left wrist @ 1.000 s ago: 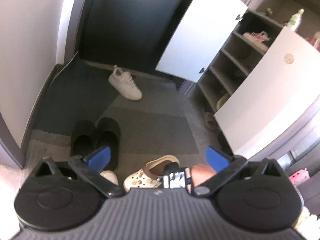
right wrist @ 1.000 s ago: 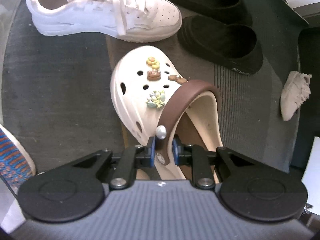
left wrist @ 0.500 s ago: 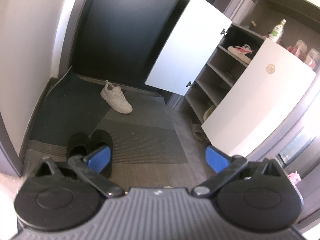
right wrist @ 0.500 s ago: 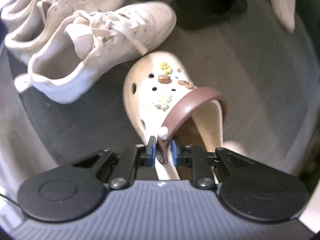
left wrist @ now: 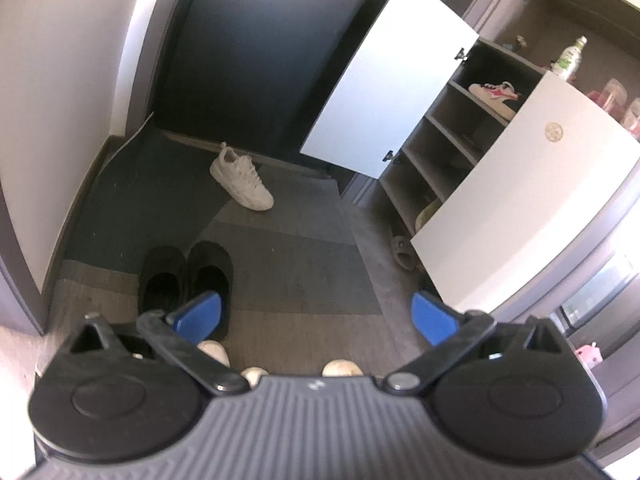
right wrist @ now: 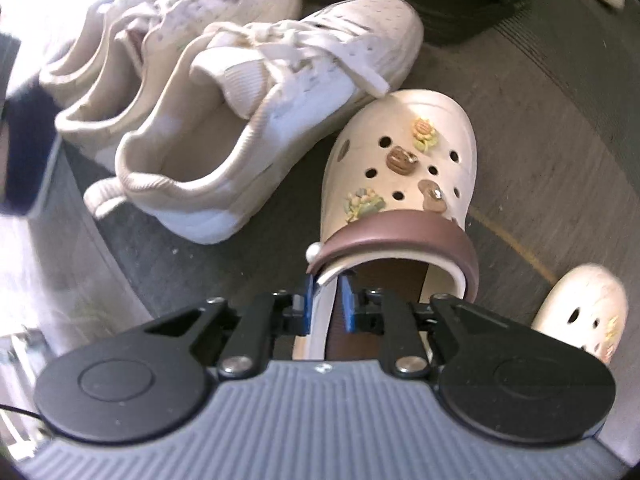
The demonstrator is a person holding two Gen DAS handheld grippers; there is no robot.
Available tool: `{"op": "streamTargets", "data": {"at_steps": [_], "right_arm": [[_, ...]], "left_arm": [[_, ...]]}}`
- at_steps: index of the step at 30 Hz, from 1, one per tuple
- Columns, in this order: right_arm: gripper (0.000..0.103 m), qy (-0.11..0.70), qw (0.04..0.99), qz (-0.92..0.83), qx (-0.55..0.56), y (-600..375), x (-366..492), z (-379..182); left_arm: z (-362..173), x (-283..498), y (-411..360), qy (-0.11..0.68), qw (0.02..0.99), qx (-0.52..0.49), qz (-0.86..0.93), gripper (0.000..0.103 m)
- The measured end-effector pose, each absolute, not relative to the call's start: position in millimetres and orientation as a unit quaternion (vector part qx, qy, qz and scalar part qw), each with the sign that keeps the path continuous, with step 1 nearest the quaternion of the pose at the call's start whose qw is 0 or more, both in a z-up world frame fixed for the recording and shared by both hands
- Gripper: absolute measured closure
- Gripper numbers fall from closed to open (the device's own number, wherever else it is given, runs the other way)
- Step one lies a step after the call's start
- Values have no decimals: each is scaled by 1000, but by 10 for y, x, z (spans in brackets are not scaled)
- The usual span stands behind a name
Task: Organize scattered shoes
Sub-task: 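Lower the clog beside its pair and open the right gripper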
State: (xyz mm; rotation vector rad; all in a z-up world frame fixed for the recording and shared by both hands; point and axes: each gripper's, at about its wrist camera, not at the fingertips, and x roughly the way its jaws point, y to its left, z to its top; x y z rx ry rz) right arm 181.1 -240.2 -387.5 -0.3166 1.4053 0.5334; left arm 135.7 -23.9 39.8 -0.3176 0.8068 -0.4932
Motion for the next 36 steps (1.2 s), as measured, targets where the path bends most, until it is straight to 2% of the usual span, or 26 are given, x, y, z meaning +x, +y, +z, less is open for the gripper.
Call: {"op": "streamTargets", "data": {"at_steps": [2, 6, 8, 10, 19, 20, 21, 24, 29, 36], "right_arm": [[82, 635, 730, 231, -104, -2502, 1794, -3887], [63, 630, 742, 214, -78, -2613, 1749, -3864], [63, 628, 744, 220, -67, -2671, 1755, -3828], [57, 628, 737, 246, -37, -2648, 1760, -3864], [60, 593, 782, 171, -88, -2308, 1707, -4140], [71, 589, 788, 156, -87, -2282, 1689, -4193], [79, 582, 796, 142, -83, -2280, 1676, -4225], [79, 547, 832, 86, -24, -2311, 1626, -4198], [80, 498, 867, -11, 1, -2420, 1630, -4115], [80, 500, 863, -67, 7, -2763, 1714, -4153]], "left_arm": [[385, 1372, -213, 388, 877, -158, -233, 0], [319, 1427, -165, 409, 854, -202, -251, 0], [297, 1456, -144, 414, 846, -217, -257, 0], [289, 1465, -131, 409, 851, -215, -249, 0], [316, 1485, -159, 389, 875, -181, -223, 0], [311, 1491, -166, 390, 875, -179, -222, 0], [302, 1499, -172, 393, 875, -178, -221, 0], [294, 1498, -164, 398, 871, -183, -222, 0], [318, 1482, -153, 394, 871, -185, -227, 0], [298, 1493, -141, 394, 874, -182, -221, 0]]}}
